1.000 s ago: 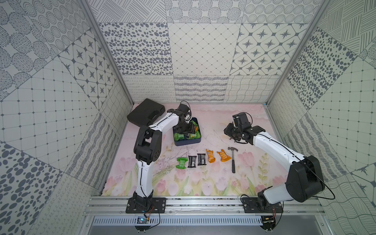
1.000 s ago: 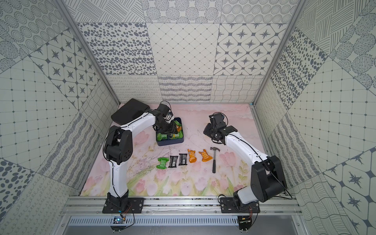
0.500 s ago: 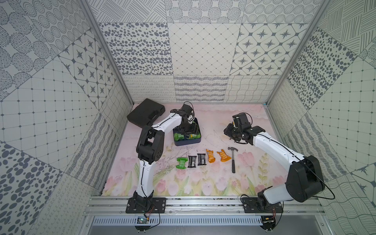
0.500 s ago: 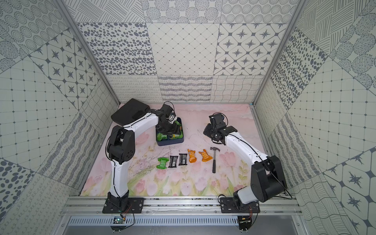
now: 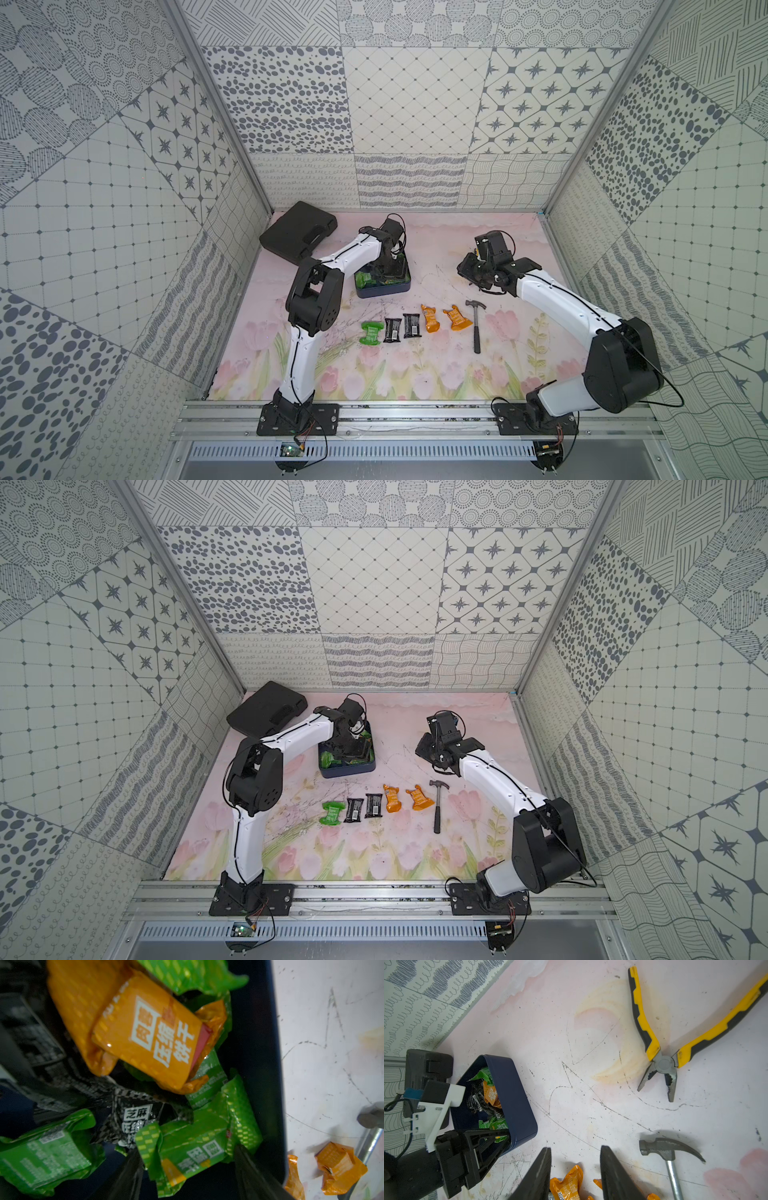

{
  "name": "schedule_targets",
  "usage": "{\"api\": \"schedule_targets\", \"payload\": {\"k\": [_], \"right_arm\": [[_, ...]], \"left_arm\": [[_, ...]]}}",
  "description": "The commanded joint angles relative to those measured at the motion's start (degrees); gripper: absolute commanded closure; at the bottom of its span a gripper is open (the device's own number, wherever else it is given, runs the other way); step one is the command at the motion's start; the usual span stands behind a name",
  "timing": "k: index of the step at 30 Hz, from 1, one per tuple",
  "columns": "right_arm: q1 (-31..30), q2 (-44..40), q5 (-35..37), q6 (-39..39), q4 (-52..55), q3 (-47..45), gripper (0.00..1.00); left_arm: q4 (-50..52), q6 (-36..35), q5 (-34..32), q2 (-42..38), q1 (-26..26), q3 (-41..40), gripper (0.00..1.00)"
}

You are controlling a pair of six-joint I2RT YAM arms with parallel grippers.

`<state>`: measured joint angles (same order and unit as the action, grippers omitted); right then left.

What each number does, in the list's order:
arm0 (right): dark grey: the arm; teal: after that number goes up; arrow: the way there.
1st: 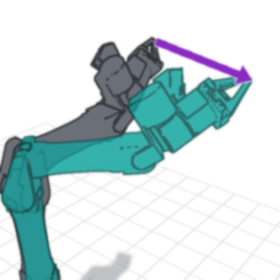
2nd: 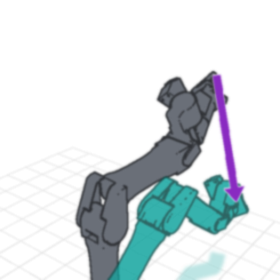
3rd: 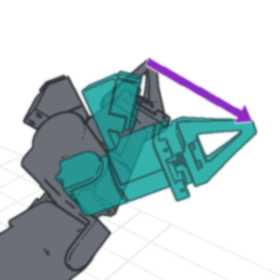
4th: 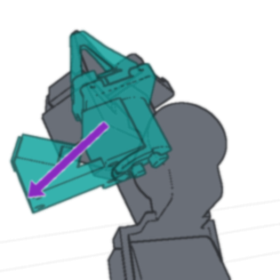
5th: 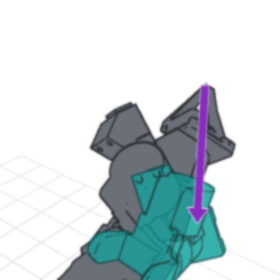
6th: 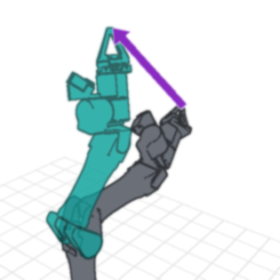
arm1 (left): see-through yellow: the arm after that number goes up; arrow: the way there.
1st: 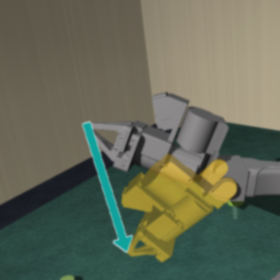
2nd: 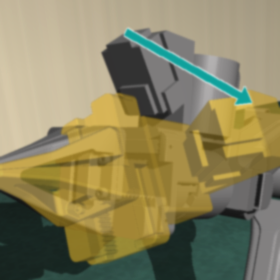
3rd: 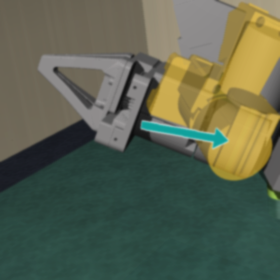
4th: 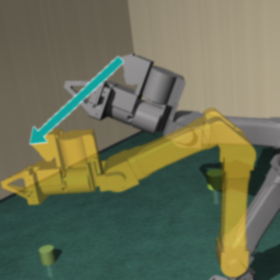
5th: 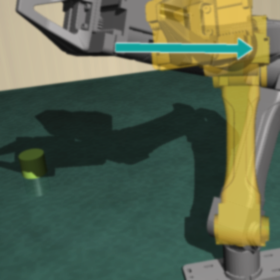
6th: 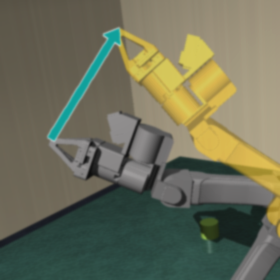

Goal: Take the cookies out of the storage box
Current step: Pick up the cookie from the storage box, then place the cookie at the center of the board.

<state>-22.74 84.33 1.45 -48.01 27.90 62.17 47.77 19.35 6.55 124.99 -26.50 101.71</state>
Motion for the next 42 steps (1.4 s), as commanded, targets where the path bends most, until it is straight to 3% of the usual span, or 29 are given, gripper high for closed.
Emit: {"api": "schedule_targets", "payload": {"k": [1, 7, 19, 31, 36, 42], "right_arm": [[0.2, -0.8, -0.3, -0.1, -1.7, -0.4, 0.57], [0.4, -0.8, -0.2, -0.1, -1.8, -0.4, 0.57], [0.4, 0.2, -1.1, -0.2, -2.8, -0.1, 0.58], [0.4, 1.1, -2.1, 0.2, -3.0, 1.1, 0.58], [0.4, 2.2, -3.5, 1.4, -3.0, 2.1, 0.58], [0.3, 4.9, -6.7, 2.7, -3.0, 4.1, 0.58]], "left_arm": [[2.2, 3.4, -6.2, 1.1, -0.4, 0.6, 0.32], [1.9, 4.7, -10.1, 1.2, -0.6, 0.5, 0.43], [0.7, 4.3, -11.0, -3.3, -0.6, 0.2, 0.73], [1.5, 4.9, -10.1, -8.4, -0.3, -0.5, 0.84], [-0.4, 10.4, -6.5, -17.4, 1.8, -8.8, 0.86], [-4.8, 22.4, -2.2, -32.1, 4.9, -25.7, 0.86]]}}
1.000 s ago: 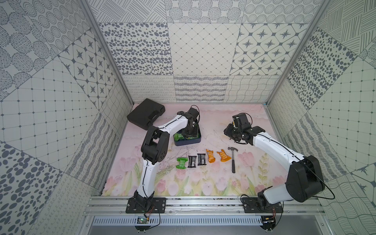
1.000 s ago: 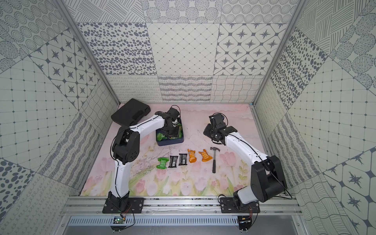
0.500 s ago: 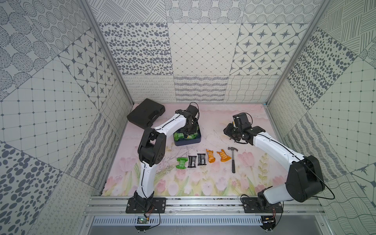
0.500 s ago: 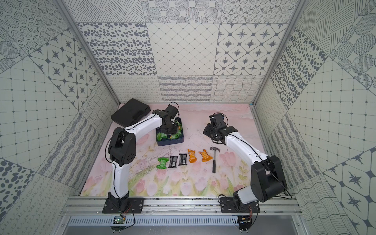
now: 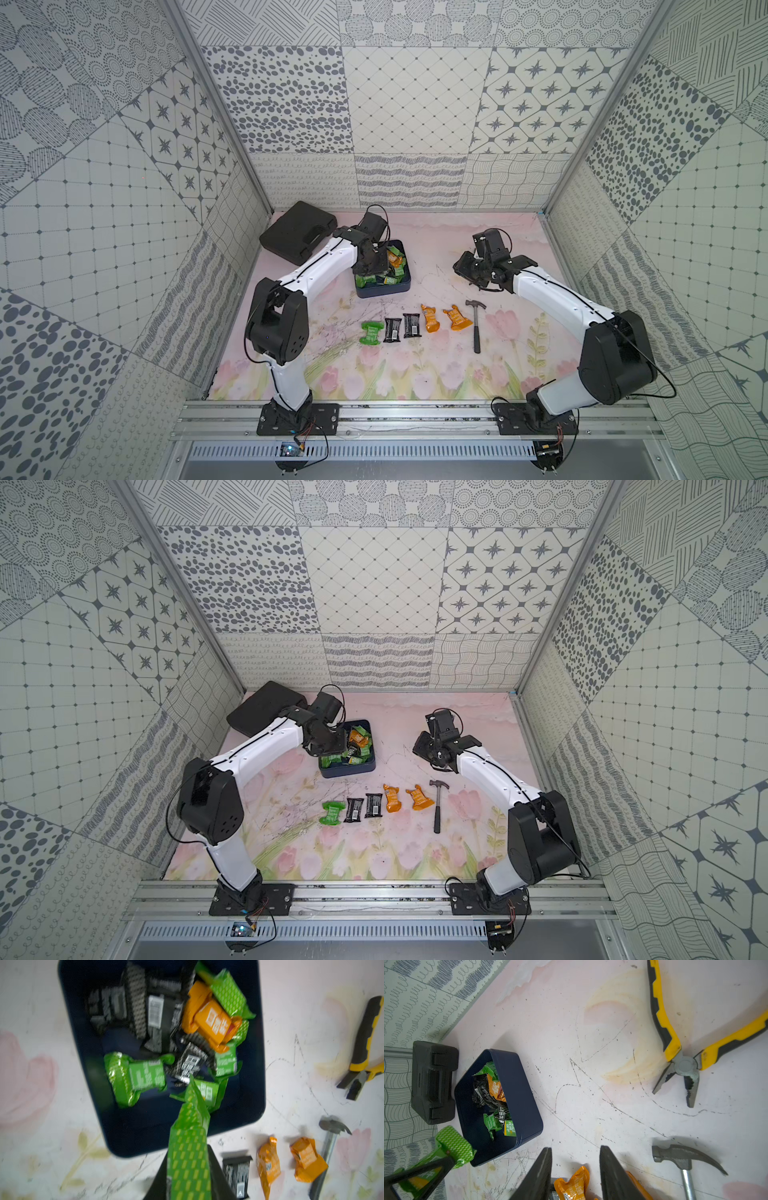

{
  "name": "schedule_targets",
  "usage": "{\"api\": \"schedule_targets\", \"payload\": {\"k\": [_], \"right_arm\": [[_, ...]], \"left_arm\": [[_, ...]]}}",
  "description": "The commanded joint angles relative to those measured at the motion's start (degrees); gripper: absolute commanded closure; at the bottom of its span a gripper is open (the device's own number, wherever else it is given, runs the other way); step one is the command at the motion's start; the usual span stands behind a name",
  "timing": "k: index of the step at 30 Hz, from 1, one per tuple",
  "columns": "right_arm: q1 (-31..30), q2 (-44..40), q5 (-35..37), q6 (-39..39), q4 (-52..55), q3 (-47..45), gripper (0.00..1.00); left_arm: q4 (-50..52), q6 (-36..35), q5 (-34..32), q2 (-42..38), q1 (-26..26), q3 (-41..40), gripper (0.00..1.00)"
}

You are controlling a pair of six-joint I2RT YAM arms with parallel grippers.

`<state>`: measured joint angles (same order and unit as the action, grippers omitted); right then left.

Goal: Take the cookies out of the storage box
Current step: Place the cookie at the center of the board.

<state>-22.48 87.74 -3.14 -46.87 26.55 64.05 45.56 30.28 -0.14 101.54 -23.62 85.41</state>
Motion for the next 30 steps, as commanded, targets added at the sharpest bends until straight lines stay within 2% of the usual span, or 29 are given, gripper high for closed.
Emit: {"api": "schedule_targets", "payload": {"k": [1, 10, 15, 20, 27, 30], "right_arm": [[-0.1, 2.1, -2.7, 1.9, -1.7, 2.7, 0.58], [-2.5, 5.8, -5.6, 2.5, -1.7, 5.4, 0.59], [-4.0, 6.1, -6.1, 2.6, -1.6, 5.6, 0.59], [-5.0, 5.5, -5.8, 2.5, -1.7, 4.9, 0.59], [-6.3, 4.2, -4.9, 2.2, -1.6, 3.9, 0.59], [-6.7, 3.6, -4.4, 2.0, -1.7, 3.5, 0.59]], "left_arm": [[-3.8, 14.0, 5.6, -11.3, 3.0, -12.8, 0.86], [-7.8, 34.9, 4.8, -31.4, 8.3, -36.6, 0.91], [-11.4, 45.5, 3.3, -38.3, 8.9, -46.2, 0.90], [-24.4, 55.3, 5.7, -40.0, 8.8, -55.7, 0.90], [-42.3, 62.1, 6.5, -37.5, 8.8, -64.5, 0.87], [-46.5, 63.7, 6.9, -36.2, 8.8, -66.4, 0.86]]}}
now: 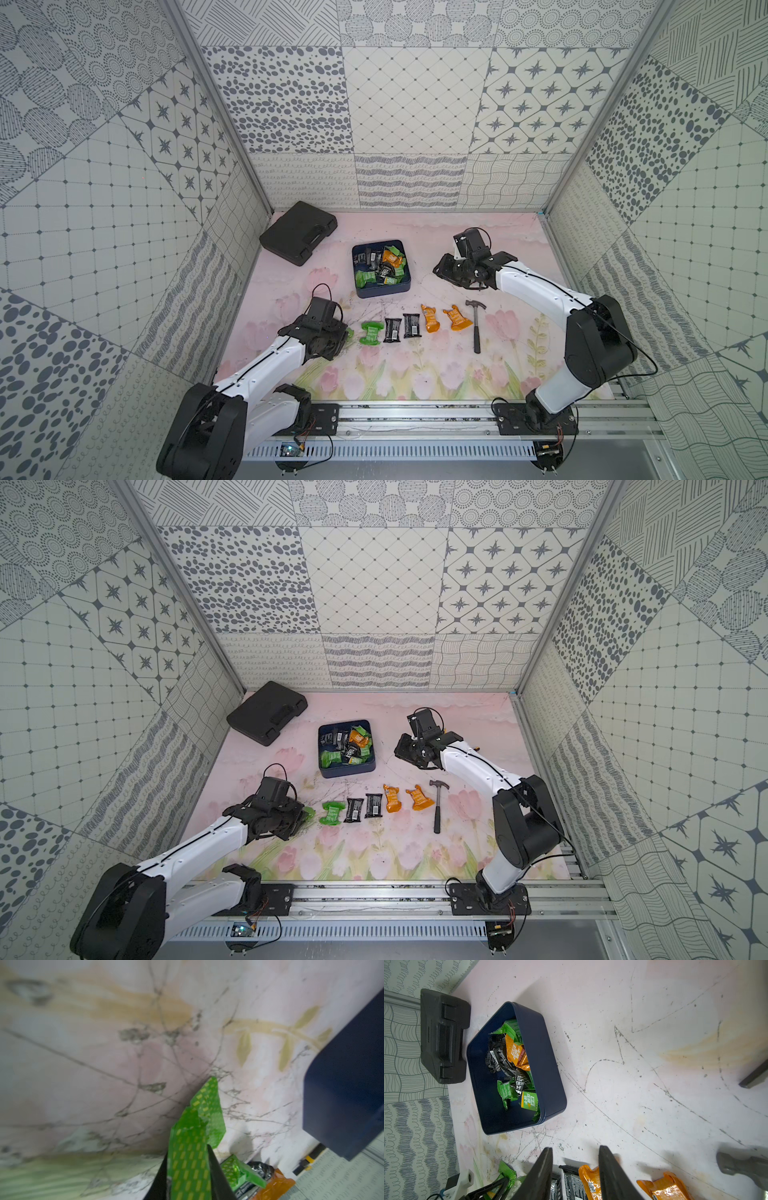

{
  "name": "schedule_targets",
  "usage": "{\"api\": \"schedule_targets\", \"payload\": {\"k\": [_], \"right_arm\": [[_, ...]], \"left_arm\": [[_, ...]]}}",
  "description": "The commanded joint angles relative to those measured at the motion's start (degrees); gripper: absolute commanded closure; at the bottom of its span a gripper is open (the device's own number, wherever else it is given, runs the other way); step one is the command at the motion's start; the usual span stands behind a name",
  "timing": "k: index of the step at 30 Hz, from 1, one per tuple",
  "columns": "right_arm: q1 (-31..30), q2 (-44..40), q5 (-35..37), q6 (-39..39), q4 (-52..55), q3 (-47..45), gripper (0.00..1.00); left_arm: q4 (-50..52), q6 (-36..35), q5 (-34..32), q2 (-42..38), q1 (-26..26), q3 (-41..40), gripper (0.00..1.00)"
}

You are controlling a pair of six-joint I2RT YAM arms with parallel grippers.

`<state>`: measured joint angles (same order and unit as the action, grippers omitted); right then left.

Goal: Take the cookies out of the storage box
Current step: Place the cookie at the center of the board.

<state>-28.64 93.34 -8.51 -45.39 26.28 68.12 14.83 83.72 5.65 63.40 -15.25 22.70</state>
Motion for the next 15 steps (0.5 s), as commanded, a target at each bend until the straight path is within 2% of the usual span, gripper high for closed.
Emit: {"api": "schedule_targets", "payload": {"k": [1, 4, 7, 11, 13, 15], "right_arm": [[-0.7, -2.3, 1.1, 0.5, -1.4, -0.8, 0.59], [-1.0, -3.1, 1.7, 0.3, -1.3, -1.3, 0.59], [-1.4, -3.8, 2.2, 0.0, -1.4, -1.8, 0.59], [-1.9, -4.7, 3.0, -0.1, -1.4, -2.4, 0.59], [-2.2, -4.9, 3.3, -0.1, -1.4, -2.6, 0.59], [-2.4, -4.9, 3.5, -0.2, -1.4, -2.5, 0.59]], "left_arm": [[-16.8, 10.6, 1.0, 2.2, 0.4, -4.1, 0.85], [-19.0, 11.8, 0.2, 2.2, 0.5, -5.2, 0.80], [-19.5, 12.5, 0.0, 1.8, 0.4, -5.9, 0.69], [-16.7, 13.4, 0.1, -0.3, 0.4, -6.3, 0.47], [-12.7, 13.6, -0.4, -2.4, 0.4, -6.0, 0.33], [-7.3, 14.0, -1.2, -5.1, 0.5, -5.3, 0.23]]}}
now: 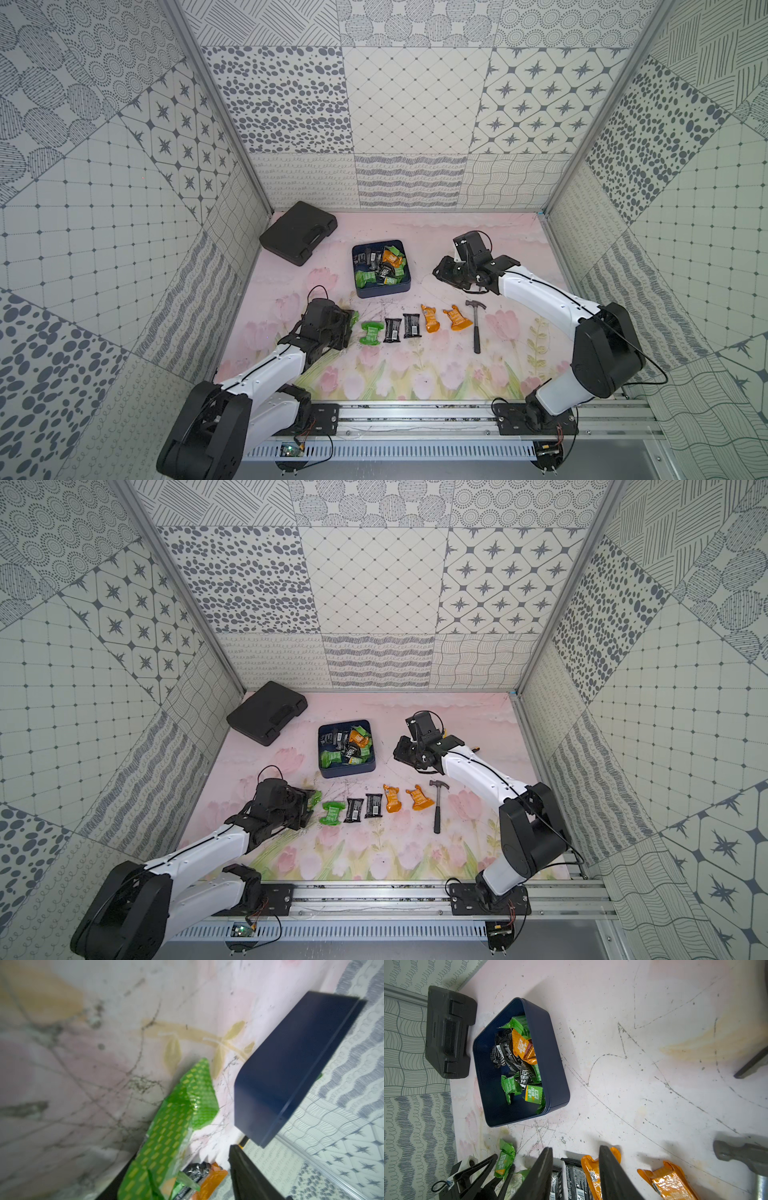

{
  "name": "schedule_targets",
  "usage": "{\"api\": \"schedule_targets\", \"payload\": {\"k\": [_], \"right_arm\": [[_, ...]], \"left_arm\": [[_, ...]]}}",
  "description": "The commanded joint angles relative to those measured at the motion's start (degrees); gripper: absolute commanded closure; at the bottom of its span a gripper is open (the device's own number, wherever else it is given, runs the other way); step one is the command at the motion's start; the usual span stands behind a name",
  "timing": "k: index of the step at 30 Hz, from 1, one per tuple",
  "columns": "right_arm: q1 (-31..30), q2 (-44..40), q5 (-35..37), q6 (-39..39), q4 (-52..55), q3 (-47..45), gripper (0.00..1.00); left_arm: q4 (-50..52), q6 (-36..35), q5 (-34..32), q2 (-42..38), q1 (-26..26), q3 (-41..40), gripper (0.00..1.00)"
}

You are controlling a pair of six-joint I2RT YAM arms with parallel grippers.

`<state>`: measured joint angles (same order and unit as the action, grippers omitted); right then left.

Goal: Take the cookies out of the storage box
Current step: Place the cookie at the center of the board.

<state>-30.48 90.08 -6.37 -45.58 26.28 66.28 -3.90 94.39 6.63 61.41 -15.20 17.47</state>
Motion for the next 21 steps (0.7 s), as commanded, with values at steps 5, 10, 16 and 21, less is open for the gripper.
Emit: {"api": "schedule_targets", "payload": {"k": [5, 10, 16, 21], "right_arm": [[-1.0, -1.2, 1.6, 0.0, -1.4, 0.2, 0.59], [-1.7, 0.0, 2.2, 1.5, -1.1, 2.4, 0.59], [-5.0, 5.7, 2.9, 9.1, 1.5, 10.7, 0.59], [-8.1, 13.4, 1.8, 14.1, 4.1, 20.8, 0.59]], "left_arm": [[28.6, 3.9, -4.4, -9.5, 0.5, 3.8, 0.12], [40.6, -0.1, -7.8, -11.8, 0.5, 9.8, 0.10], [42.5, -15.6, -13.8, -8.1, 0.7, 19.9, 0.17], [35.7, -28.6, -10.5, -1.7, 1.8, 25.4, 0.23]]}}
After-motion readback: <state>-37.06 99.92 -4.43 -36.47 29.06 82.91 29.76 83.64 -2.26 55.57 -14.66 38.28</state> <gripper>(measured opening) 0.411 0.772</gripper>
